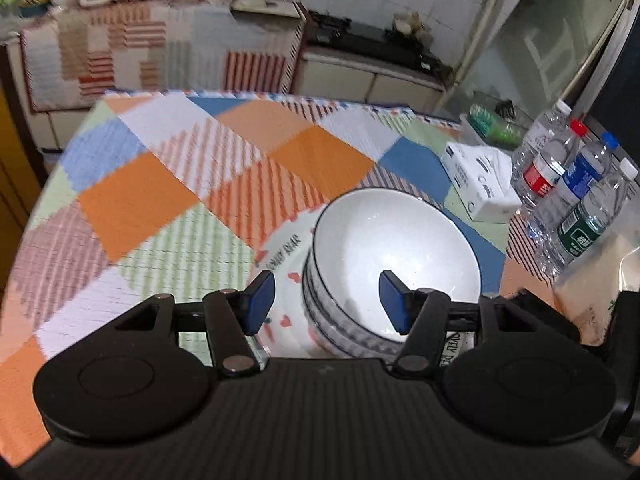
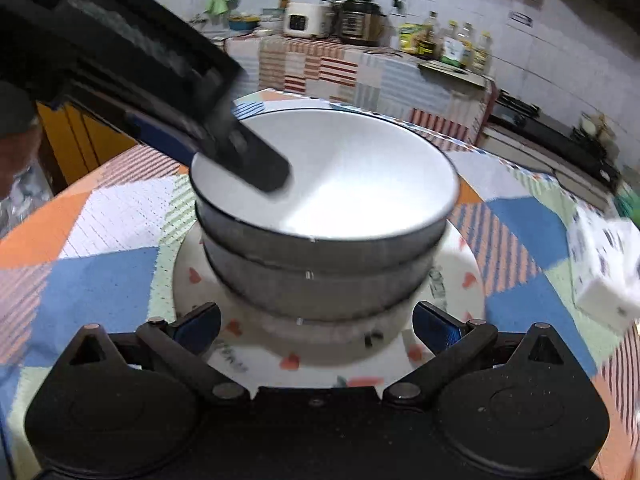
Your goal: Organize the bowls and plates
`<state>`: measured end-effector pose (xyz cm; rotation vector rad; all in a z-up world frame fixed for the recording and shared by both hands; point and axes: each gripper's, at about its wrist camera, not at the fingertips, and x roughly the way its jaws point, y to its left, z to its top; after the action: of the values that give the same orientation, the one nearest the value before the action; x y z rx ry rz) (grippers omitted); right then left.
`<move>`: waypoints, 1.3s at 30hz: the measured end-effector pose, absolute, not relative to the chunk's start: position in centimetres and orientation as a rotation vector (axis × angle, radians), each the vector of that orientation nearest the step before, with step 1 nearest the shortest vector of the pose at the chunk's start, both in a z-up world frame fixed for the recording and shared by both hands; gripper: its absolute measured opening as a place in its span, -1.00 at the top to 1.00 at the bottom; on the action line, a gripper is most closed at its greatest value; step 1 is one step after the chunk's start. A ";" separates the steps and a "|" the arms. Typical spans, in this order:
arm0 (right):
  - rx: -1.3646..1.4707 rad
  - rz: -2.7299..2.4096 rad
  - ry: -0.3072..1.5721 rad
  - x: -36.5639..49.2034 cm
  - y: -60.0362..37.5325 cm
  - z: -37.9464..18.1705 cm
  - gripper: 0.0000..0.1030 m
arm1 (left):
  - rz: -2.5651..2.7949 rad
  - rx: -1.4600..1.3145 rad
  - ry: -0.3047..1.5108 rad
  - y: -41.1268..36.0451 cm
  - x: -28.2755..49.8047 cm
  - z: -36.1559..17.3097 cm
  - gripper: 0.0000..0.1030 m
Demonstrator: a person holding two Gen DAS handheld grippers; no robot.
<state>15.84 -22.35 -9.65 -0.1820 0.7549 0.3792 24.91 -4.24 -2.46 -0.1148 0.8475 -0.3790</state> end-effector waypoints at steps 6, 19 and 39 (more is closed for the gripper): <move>-0.103 0.307 0.744 13.4 -24.0 -8.1 -1.00 | -0.335 -0.066 0.841 -2.8 22.2 0.0 -0.12; -0.089 0.153 0.685 9.4 -27.1 -2.2 -1.00 | -0.448 -0.101 0.793 -1.8 15.1 4.7 -0.27; 0.052 -0.005 0.578 3.2 -25.9 4.8 -1.00 | -0.281 -0.072 0.737 -0.5 10.3 5.9 -0.55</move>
<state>3.21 -25.88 4.76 0.0520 0.5776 -0.0049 10.32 -0.46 5.93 -0.0724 0.7368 -0.2807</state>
